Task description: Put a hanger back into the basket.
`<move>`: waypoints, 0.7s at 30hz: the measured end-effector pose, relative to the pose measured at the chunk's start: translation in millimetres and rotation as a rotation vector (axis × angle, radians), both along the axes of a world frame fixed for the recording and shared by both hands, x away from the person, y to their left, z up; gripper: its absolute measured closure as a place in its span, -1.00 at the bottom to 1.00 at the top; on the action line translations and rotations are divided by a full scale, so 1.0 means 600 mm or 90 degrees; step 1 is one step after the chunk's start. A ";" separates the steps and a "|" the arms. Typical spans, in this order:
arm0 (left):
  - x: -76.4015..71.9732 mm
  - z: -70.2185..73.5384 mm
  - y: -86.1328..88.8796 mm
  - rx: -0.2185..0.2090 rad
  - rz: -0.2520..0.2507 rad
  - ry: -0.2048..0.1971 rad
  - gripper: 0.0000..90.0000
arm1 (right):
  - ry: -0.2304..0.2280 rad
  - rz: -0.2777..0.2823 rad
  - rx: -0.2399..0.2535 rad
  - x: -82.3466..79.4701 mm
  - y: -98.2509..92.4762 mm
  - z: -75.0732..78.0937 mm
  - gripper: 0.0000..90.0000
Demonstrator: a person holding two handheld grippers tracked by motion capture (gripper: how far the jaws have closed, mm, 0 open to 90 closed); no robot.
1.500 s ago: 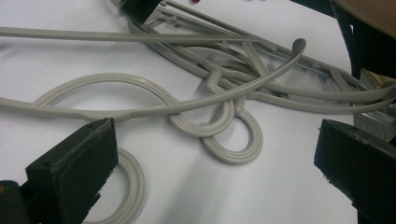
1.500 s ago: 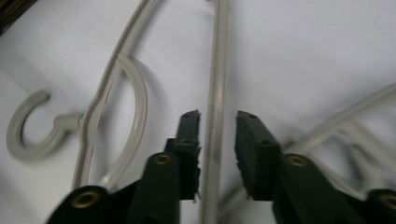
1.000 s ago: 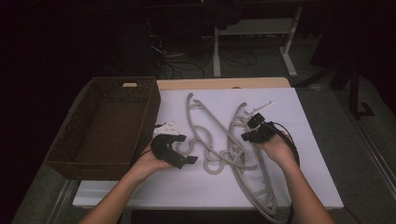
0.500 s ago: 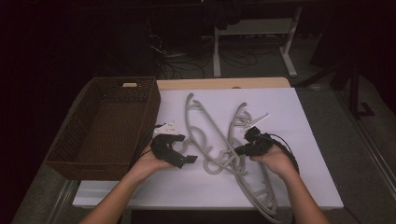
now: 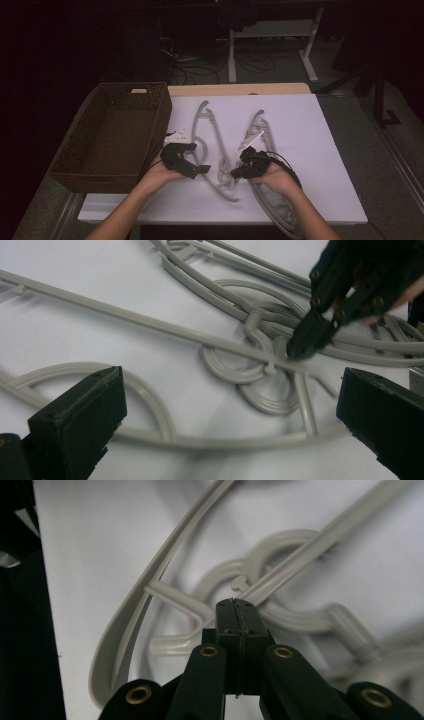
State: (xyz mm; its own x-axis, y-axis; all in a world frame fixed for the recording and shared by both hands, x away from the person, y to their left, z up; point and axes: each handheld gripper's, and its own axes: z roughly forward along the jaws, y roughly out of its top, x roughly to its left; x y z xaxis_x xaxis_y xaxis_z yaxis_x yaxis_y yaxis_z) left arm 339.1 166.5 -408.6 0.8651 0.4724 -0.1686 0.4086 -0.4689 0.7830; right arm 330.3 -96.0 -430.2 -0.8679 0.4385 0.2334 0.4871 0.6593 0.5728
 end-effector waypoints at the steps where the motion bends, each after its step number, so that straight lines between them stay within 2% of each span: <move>1: 0.000 0.000 0.001 -0.003 0.004 0.000 -1.00 | 0.001 0.008 -0.001 -0.001 0.006 -0.001 0.98; 4: -0.003 0.000 0.004 -0.003 0.009 0.004 -1.00 | -0.004 0.017 -0.003 0.000 0.018 -0.003 0.98; 7: -0.012 -0.007 0.010 -0.008 0.019 0.009 -1.00 | -0.021 -0.004 0.009 0.012 0.015 0.008 0.98; 10: -0.022 -0.015 0.019 -0.011 0.043 0.013 -1.00 | -0.039 -0.028 0.016 0.038 0.019 0.019 0.98; 15: -0.035 -0.023 0.022 -0.011 0.061 0.012 -1.00 | -0.078 -0.061 0.005 0.088 0.043 0.027 0.98; 18: -0.042 -0.026 0.023 -0.013 0.069 0.013 -1.00 | -0.088 -0.083 0.004 0.118 0.057 0.025 0.98; 21: -0.049 -0.030 0.021 -0.007 0.067 0.014 -1.00 | -0.086 -0.095 -0.007 0.142 0.068 0.016 0.98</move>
